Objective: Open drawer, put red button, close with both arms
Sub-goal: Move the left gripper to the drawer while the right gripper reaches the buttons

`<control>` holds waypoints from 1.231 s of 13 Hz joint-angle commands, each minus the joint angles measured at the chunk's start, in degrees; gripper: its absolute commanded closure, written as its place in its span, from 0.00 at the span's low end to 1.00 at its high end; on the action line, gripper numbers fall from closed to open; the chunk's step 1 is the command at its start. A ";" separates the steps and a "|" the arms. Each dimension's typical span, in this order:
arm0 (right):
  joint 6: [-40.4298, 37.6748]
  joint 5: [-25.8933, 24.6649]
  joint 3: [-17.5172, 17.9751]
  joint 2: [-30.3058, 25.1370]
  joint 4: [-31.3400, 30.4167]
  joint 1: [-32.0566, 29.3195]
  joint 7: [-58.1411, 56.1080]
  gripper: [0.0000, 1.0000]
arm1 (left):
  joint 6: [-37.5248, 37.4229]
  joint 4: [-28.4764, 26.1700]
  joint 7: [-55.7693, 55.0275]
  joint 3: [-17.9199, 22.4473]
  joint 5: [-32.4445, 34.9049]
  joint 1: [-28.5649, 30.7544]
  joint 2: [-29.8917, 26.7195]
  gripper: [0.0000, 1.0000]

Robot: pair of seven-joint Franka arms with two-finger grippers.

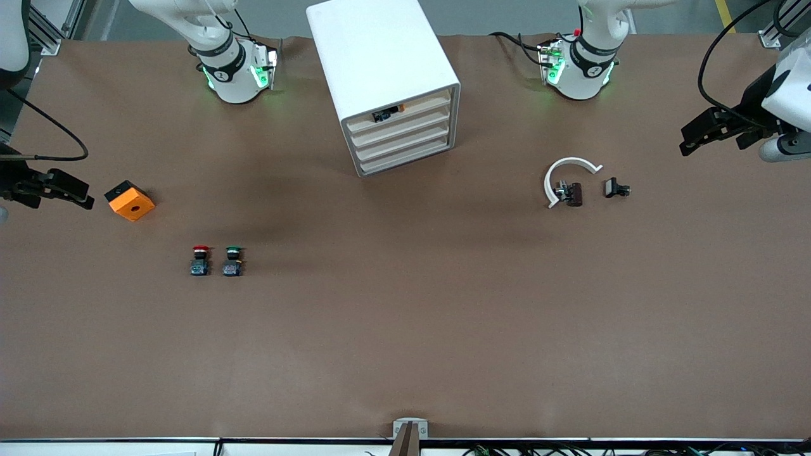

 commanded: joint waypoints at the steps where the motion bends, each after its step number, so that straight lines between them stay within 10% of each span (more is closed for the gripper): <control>1: -0.75 -0.67 0.86 0.44 0.76 -0.86 0.12 0.00 | -1.32 1.50 0.33 -0.53 0.96 -0.17 0.70 0.00; 10: 1.88 -0.67 0.77 5.08 0.76 -2.27 -0.59 0.00 | 5.69 5.02 -2.01 -0.62 -1.66 -0.78 18.43 0.00; 16: 10.48 -0.76 0.86 14.67 -1.08 -1.84 -0.76 0.00 | 11.07 5.02 -35.11 -1.76 -8.96 -5.34 27.32 0.00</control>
